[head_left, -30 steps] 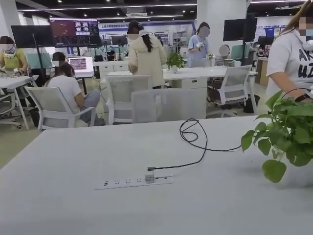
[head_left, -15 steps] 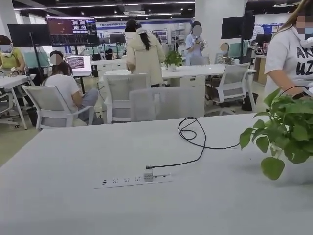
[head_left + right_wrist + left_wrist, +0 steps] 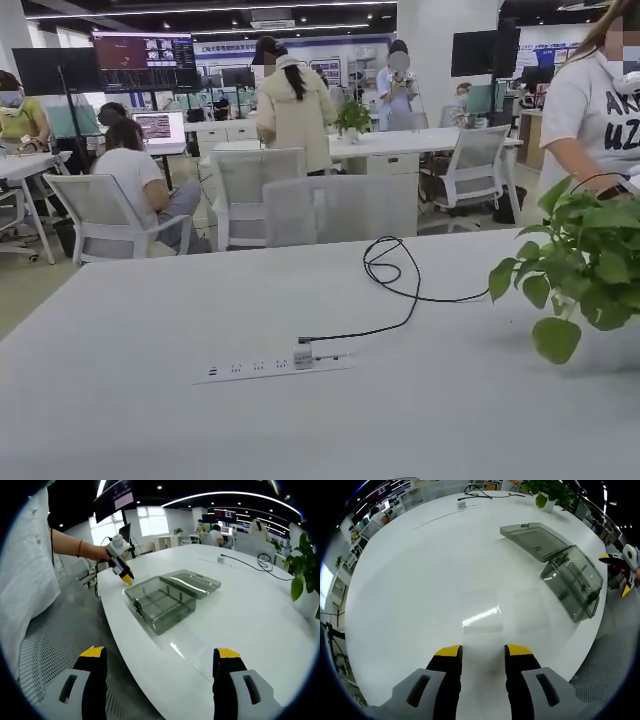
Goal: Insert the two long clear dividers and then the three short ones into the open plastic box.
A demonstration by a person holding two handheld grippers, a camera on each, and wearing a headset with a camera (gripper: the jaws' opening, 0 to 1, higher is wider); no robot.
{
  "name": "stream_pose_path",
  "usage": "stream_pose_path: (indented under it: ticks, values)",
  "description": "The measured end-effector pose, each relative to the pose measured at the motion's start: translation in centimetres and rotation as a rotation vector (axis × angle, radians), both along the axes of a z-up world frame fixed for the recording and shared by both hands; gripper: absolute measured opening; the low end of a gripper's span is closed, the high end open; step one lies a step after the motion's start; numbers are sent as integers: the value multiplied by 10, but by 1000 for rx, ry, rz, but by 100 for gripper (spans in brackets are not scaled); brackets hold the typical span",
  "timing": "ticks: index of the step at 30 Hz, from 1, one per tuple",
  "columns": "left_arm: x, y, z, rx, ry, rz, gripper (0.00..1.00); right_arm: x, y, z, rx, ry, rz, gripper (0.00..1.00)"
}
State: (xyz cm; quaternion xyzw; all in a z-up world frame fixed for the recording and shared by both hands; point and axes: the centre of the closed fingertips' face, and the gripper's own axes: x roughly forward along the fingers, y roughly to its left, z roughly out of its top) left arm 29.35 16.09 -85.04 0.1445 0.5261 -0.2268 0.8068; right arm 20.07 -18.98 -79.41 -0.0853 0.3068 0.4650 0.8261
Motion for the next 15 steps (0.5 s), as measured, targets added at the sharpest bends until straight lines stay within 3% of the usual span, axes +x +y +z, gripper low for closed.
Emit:
stream_pose_path:
  ticks: [15]
  values:
    - [0,1,0,22,55,2,32,-2,0,-1,2,1,-4,88]
